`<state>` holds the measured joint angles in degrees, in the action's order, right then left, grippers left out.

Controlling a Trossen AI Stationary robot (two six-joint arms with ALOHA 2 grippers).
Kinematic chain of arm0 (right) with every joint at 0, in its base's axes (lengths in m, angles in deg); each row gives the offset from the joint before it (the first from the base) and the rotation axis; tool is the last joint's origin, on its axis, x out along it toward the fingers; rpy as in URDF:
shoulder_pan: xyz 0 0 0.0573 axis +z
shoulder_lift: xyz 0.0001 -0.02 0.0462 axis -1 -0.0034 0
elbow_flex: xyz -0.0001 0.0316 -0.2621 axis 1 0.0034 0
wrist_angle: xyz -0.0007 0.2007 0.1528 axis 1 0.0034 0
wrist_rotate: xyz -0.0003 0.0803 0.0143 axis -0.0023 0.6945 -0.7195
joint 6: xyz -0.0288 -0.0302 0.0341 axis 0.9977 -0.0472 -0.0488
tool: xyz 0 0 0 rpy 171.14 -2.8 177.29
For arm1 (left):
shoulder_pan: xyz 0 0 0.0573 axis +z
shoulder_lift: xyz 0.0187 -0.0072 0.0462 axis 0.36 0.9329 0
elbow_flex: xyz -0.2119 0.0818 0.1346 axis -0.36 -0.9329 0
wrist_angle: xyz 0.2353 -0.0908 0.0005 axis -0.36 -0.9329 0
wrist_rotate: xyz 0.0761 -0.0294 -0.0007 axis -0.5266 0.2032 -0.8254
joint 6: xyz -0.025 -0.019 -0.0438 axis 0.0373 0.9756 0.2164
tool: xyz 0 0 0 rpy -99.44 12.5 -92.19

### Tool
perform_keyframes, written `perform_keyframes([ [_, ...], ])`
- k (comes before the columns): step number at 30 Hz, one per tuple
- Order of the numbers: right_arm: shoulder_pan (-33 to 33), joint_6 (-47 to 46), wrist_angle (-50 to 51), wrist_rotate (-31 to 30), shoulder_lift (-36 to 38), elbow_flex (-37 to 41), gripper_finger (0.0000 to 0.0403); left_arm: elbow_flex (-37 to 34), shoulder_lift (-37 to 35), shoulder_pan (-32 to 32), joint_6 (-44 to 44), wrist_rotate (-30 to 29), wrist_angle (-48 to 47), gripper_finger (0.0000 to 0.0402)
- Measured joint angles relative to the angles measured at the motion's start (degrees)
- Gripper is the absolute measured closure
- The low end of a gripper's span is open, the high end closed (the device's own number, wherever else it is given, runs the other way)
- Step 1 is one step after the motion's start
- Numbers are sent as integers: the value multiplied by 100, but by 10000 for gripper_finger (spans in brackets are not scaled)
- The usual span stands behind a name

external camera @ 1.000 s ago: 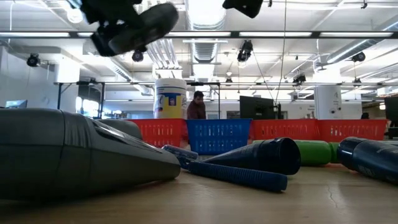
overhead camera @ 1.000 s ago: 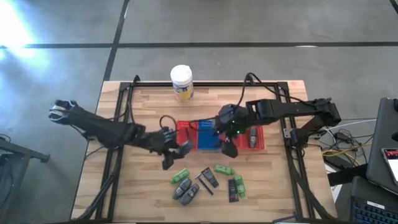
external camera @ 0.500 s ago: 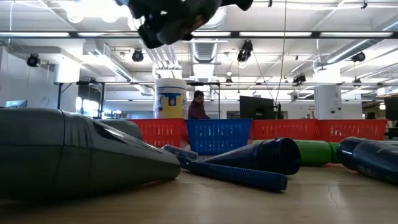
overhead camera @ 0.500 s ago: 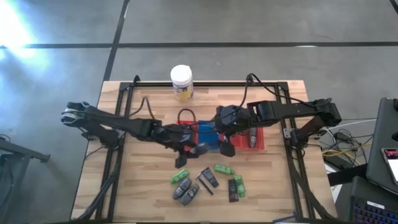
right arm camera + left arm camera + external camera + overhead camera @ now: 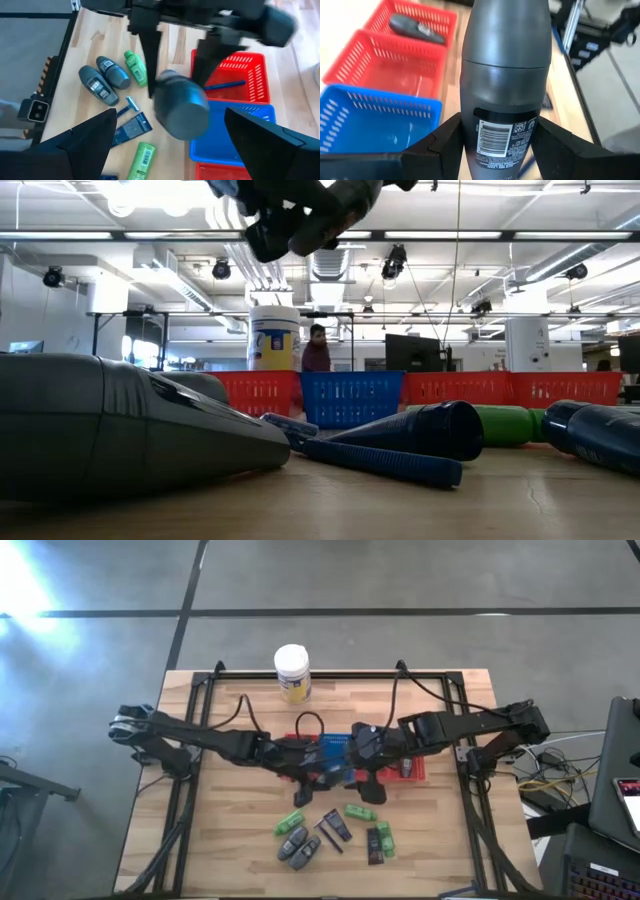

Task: Pick & Place Travel size toiletries
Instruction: Put the gray deodorant into the right red bin

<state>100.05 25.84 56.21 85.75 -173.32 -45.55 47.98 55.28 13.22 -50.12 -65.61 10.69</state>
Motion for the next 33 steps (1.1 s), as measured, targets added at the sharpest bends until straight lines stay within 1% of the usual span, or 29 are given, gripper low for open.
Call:
perform_keyframes([
  [5, 0, 18, -10, 2, -88, 4, 52, 72, 0, 56, -49, -44, 91, 202],
  [12, -13, 66, -300, 4, -147, 7, 70, 74, 0, 68, -52, -43, 150, 202],
  [17, -54, 41, -288, 16, -148, 34, 89, 90, 0, 68, -84, -92, 156, 202],
  [23, -66, 36, -271, 26, -374, 45, 109, 98, 0, 68, -196, -98, 337, 202],
  [33, -176, 18, -295, 24, -356, 42, 137, 79, 0, 66, -384, -107, 270, 202],
])
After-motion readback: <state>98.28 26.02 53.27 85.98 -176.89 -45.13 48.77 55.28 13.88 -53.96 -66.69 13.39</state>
